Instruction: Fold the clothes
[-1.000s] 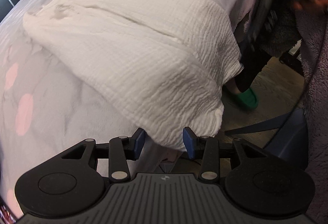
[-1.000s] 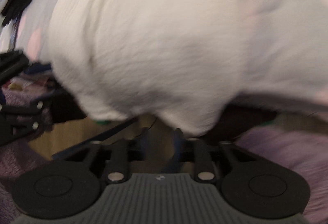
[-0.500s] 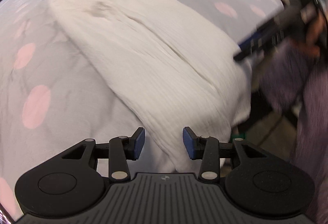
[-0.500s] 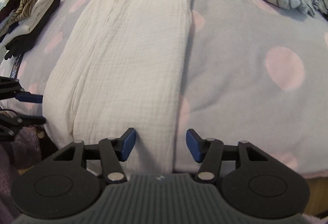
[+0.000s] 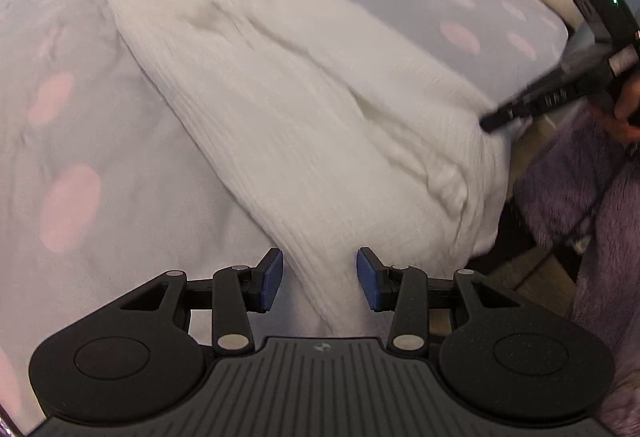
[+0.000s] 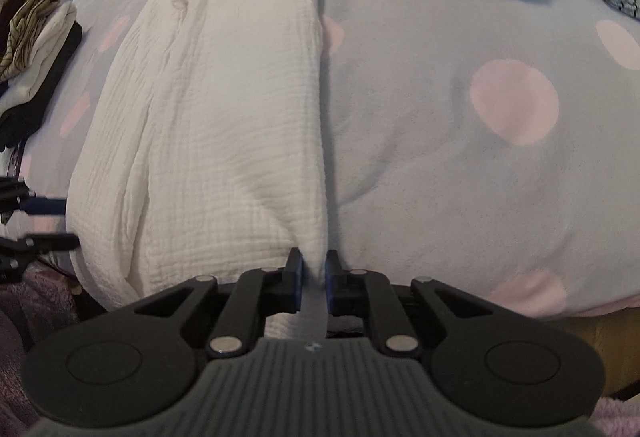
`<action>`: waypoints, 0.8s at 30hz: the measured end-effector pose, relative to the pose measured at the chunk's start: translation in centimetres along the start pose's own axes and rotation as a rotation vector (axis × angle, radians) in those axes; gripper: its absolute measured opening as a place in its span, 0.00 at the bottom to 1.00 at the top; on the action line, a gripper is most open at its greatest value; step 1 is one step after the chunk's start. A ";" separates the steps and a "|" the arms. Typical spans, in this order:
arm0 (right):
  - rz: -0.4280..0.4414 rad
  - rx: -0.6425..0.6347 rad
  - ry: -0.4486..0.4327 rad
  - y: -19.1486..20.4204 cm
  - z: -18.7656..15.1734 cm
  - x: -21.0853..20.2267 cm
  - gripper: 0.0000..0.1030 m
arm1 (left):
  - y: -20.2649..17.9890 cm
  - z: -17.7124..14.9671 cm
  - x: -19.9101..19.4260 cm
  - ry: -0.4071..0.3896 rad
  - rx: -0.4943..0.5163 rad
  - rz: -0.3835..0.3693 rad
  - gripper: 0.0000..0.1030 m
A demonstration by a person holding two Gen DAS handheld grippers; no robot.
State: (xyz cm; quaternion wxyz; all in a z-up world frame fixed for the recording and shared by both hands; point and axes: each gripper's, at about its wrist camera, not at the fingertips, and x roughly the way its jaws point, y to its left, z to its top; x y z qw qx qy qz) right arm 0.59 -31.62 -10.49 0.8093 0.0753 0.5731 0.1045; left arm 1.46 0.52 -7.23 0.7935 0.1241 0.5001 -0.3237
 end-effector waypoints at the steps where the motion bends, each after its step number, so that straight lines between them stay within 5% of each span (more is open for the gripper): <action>1: -0.015 -0.004 -0.008 0.1 0.2 -0.4 0.23 | 0.3 0.5 -0.4 -0.018 -0.012 0.003 0.38; 9: -0.023 -0.096 -0.100 1.9 5.3 -1.5 0.43 | 3.8 4.8 0.4 -0.075 -0.122 0.109 0.38; 15: -0.019 -0.077 -0.118 2.1 10.2 1.0 0.58 | 7.6 8.1 2.8 -0.120 -0.288 0.114 0.38; 24: 0.000 -0.006 -0.157 2.7 17.9 5.3 0.59 | 13.3 12.6 6.3 -0.188 -0.465 0.117 0.39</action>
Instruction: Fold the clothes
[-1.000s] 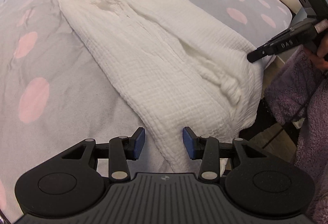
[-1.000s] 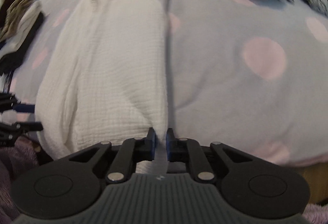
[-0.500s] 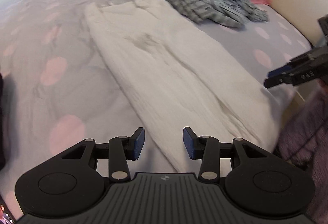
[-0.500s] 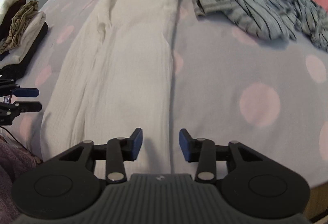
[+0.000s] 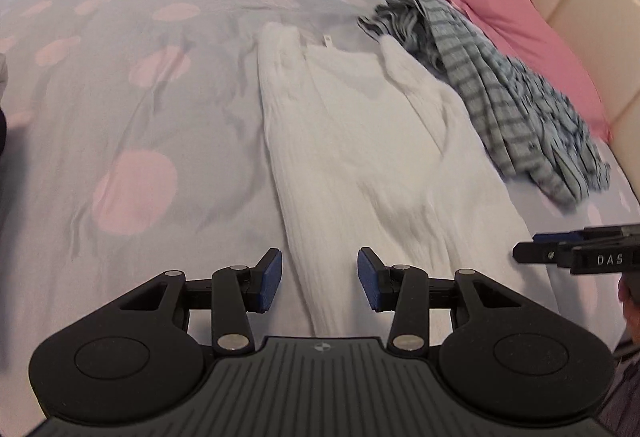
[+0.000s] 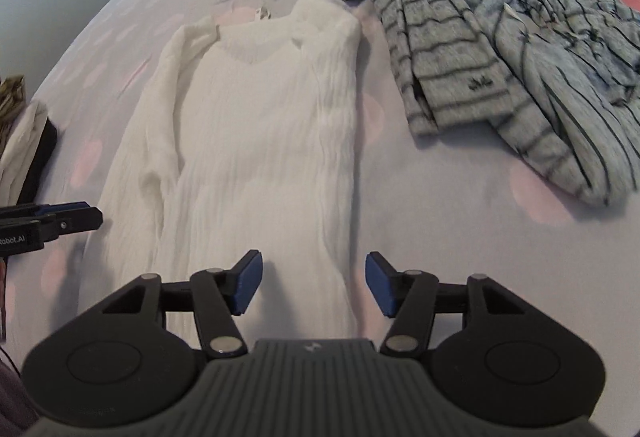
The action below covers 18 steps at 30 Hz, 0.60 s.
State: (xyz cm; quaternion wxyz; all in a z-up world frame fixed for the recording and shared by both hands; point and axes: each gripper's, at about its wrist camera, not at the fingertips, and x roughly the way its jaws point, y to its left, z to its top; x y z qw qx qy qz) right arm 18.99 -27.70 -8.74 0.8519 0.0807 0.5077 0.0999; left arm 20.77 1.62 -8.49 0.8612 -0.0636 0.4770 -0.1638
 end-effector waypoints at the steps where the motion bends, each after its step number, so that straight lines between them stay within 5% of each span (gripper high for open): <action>1: -0.001 -0.001 -0.006 0.2 0.8 0.5 0.59 | 0.2 0.7 0.5 -0.009 -0.009 0.003 0.39; 6: -0.023 -0.027 -0.006 0.3 4.7 3.1 0.58 | 1.2 4.0 3.3 -0.027 -0.074 0.023 0.44; 7: -0.029 -0.032 -0.002 0.3 5.3 3.7 0.53 | 1.5 4.4 3.9 -0.027 -0.090 0.027 0.44; 8: -0.033 -0.031 0.008 0.1 5.9 4.3 0.38 | 1.7 4.7 4.4 -0.028 -0.099 0.024 0.43; 9: -0.034 -0.023 0.015 0.0 6.1 4.6 0.35 | 2.0 5.0 5.0 -0.029 -0.107 0.019 0.40; 11: -0.035 -0.007 0.023 -0.3 6.5 5.1 0.30 | 2.7 5.1 5.7 -0.026 -0.134 0.031 0.18; 13: -0.040 0.022 0.023 -0.8 6.5 5.1 0.19 | 3.4 5.0 6.1 -0.028 -0.172 0.050 0.15; 18: -0.049 0.031 0.031 -1.1 6.6 4.9 0.18 | 3.3 5.7 6.2 -0.019 -0.201 0.083 0.15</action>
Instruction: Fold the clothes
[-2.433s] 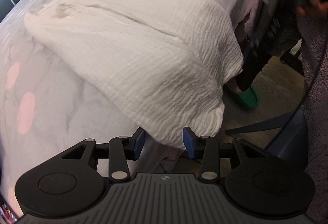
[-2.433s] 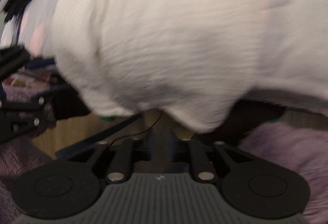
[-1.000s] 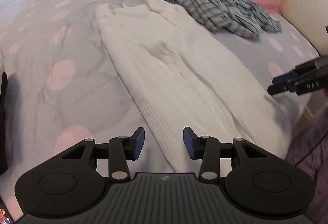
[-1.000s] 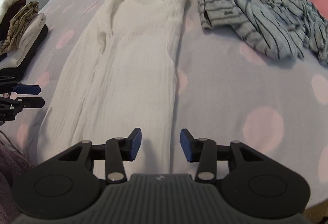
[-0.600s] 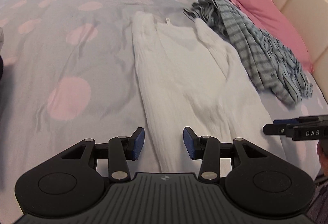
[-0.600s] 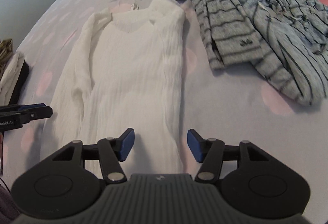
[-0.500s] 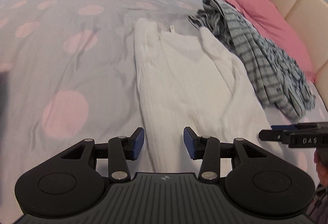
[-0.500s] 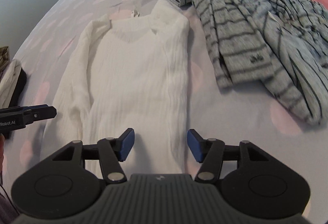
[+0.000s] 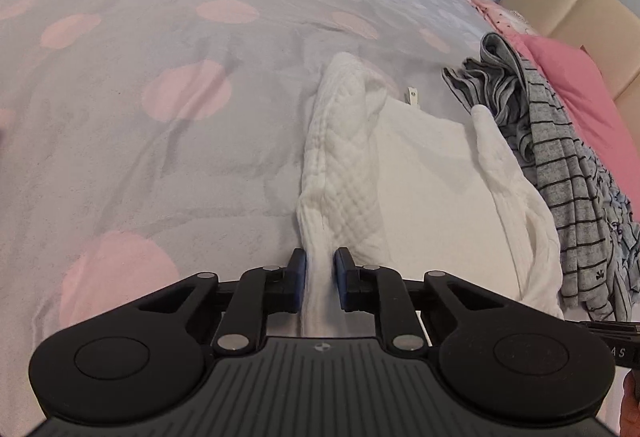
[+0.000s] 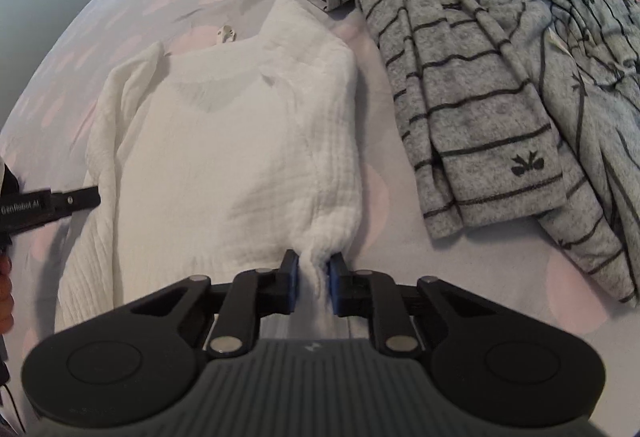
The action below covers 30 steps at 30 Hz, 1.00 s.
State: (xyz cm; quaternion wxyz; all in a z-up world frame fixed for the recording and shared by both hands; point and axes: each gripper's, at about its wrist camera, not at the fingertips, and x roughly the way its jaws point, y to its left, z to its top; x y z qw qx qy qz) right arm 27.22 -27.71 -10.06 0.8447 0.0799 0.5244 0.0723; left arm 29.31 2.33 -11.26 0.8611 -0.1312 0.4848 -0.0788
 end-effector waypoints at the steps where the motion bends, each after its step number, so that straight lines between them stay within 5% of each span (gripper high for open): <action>1: -0.007 -0.020 0.004 0.3 0.1 -0.1 0.21 | -0.3 0.3 -0.1 0.001 0.015 0.010 0.21; 4: -0.027 -0.051 -0.013 0.6 0.8 -1.0 0.37 | -1.5 1.5 -0.8 -0.062 0.091 0.071 0.44; 9: -0.046 -0.096 -0.099 0.3 4.1 -1.3 0.38 | -3.3 4.3 -0.9 -0.148 0.183 0.061 0.48; 11: -0.052 -0.114 -0.136 0.1 5.7 -1.2 0.40 | -4.4 5.5 0.1 -0.168 0.251 0.110 0.49; 15: -0.033 -0.138 -0.193 0.1 8.8 0.8 0.42 | -5.0 8.1 2.7 -0.154 0.301 0.168 0.31; 21: -0.025 -0.179 -0.232 -0.2 12.1 4.5 0.46 | -5.2 8.9 6.0 -0.087 0.409 0.163 0.23; 22: -0.020 -0.178 -0.234 -0.2 12.5 5.1 0.46 | -5.0 8.8 6.4 -0.085 0.409 0.172 0.16; 24: -0.004 -0.180 -0.225 -0.2 12.9 6.1 0.33 | -4.4 8.9 6.8 -0.083 0.390 0.201 0.07; 25: -0.009 -0.188 -0.215 0.0 13.0 6.5 0.05 | -4.0 9.1 6.9 -0.085 0.367 0.219 0.06; 30: -0.144 -0.223 -0.267 0.8 13.2 7.0 0.05 | -4.0 9.4 7.7 -0.076 0.368 0.257 0.05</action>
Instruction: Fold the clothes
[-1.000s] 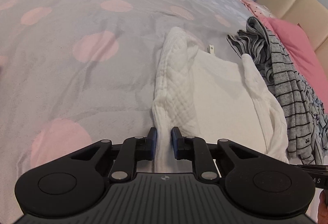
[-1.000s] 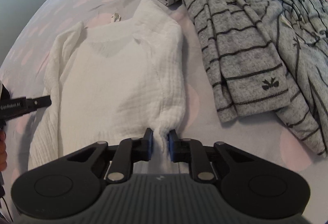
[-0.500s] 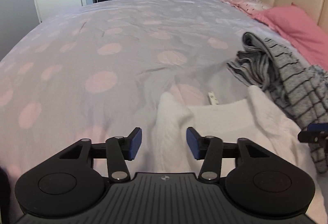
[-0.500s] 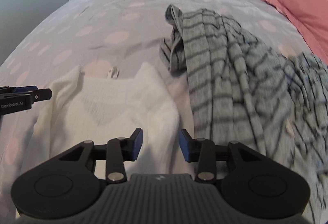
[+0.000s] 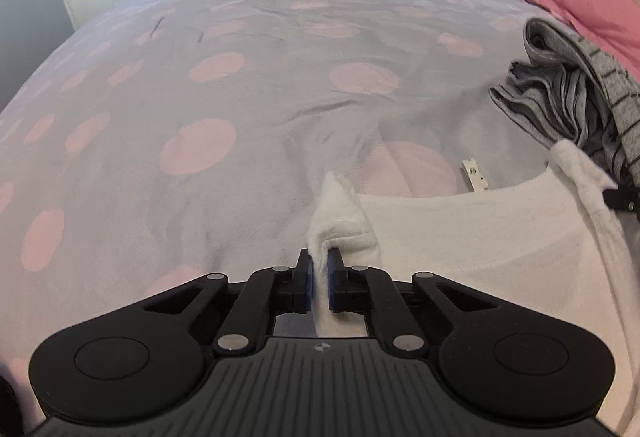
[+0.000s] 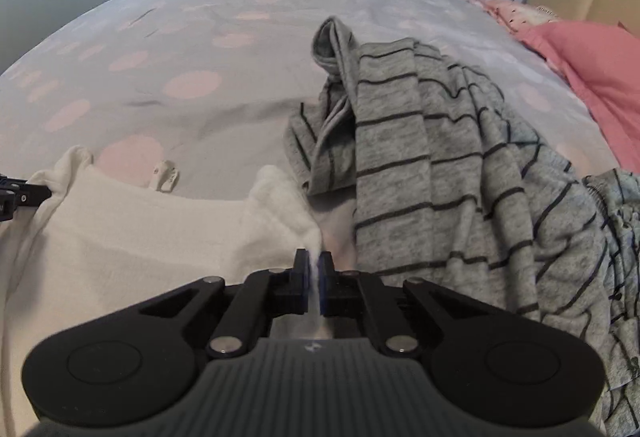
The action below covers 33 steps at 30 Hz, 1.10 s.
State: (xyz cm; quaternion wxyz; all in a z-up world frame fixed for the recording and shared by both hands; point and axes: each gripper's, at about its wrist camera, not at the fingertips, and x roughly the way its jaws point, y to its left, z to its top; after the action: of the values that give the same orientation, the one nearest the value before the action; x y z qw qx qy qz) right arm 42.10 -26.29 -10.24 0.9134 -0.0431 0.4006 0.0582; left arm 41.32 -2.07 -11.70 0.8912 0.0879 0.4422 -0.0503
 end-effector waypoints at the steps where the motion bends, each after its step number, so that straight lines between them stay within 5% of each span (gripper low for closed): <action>1: -0.009 0.002 -0.005 0.0 0.0 0.2 0.05 | -0.3 0.0 0.2 0.001 0.007 0.010 0.05; 11: -0.006 0.061 0.028 -0.9 0.1 2.3 0.07 | -1.3 0.5 0.6 0.029 0.000 0.064 0.06; 14: 0.006 0.077 0.025 -1.0 0.5 1.2 0.16 | -0.8 0.2 -1.0 -0.014 -0.010 0.060 0.26; 15: 0.008 0.080 0.023 -1.0 0.5 0.7 0.20 | -0.5 0.1 -1.7 -0.034 -0.015 0.056 0.41; 16: 0.011 0.077 0.018 -0.9 0.6 0.1 0.34 | -0.3 -0.1 -2.4 -0.053 -0.020 0.052 0.48; 17: 0.003 0.068 0.010 -0.7 0.6 -0.6 0.45 | -0.1 -0.3 -3.3 -0.072 -0.016 0.051 0.48; 18: -0.009 0.055 0.000 -0.5 0.6 -1.4 0.46 | 0.1 -0.6 -4.2 -0.090 -0.009 0.050 0.48; 26: 0.057 0.002 0.031 0.4 -0.2 -7.7 0.48 | 0.5 -5.1 -11.6 -0.077 0.091 -0.018 0.48; 33: 0.138 -0.073 0.087 2.1 -5.6 -15.2 0.47 | -0.7 -11.9 -18.4 -0.063 0.159 -0.072 0.47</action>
State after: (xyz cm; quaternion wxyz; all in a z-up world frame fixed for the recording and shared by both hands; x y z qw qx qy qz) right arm 27.50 -25.97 -2.89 0.8868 -0.0511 0.4396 0.1334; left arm 20.85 -0.16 -4.16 0.8925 0.1407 0.4114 -0.1199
